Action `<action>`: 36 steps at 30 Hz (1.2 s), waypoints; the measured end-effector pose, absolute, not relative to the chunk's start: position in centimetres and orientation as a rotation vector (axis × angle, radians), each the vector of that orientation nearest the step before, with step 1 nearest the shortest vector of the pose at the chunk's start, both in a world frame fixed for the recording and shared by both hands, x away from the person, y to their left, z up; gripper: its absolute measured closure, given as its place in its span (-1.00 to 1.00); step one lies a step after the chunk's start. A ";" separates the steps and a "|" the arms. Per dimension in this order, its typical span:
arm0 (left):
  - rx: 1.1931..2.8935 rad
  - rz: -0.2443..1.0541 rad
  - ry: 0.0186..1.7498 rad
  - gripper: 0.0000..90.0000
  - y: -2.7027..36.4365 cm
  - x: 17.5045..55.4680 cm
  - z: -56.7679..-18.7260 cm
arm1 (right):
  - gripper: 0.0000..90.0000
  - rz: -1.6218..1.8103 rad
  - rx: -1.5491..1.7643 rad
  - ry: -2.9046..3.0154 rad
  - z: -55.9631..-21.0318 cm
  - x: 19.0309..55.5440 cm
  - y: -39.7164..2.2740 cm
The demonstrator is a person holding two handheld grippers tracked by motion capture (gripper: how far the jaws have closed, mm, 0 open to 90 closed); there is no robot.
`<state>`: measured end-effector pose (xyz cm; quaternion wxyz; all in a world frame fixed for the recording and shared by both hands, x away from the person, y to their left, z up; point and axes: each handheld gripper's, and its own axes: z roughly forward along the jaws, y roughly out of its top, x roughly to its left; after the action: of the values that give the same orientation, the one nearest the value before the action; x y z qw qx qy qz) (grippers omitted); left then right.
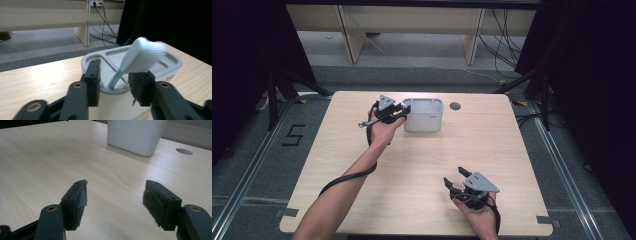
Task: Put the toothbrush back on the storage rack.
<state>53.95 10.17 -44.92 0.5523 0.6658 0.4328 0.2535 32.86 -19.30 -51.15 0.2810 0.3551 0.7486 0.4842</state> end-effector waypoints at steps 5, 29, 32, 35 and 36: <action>1.574 0.598 1.036 0.10 10.3 53.5 -44.5 | -0.20 1.300 0.963 2.002 -51.2 32.8 -19.4; 1.596 0.594 1.033 -0.13 11.4 50.4 -44.1 | -0.20 1.290 0.942 1.997 -51.1 32.9 -19.5; 1.593 0.585 1.032 -0.13 11.5 49.8 -44.0 | -0.20 1.304 0.984 2.019 -51.1 32.7 -19.4; 1.593 0.585 1.022 -0.13 11.7 49.3 -43.9 | -0.20 1.307 0.980 2.009 -51.1 32.8 -19.3; 1.596 0.584 1.021 -0.13 11.8 49.1 -43.9 | -0.20 1.298 0.956 1.994 -51.1 32.9 -19.4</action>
<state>49.09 11.75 -43.91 0.5475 0.6736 0.4310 0.2463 32.87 -19.43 -51.12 0.2847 0.3573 0.7455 0.4853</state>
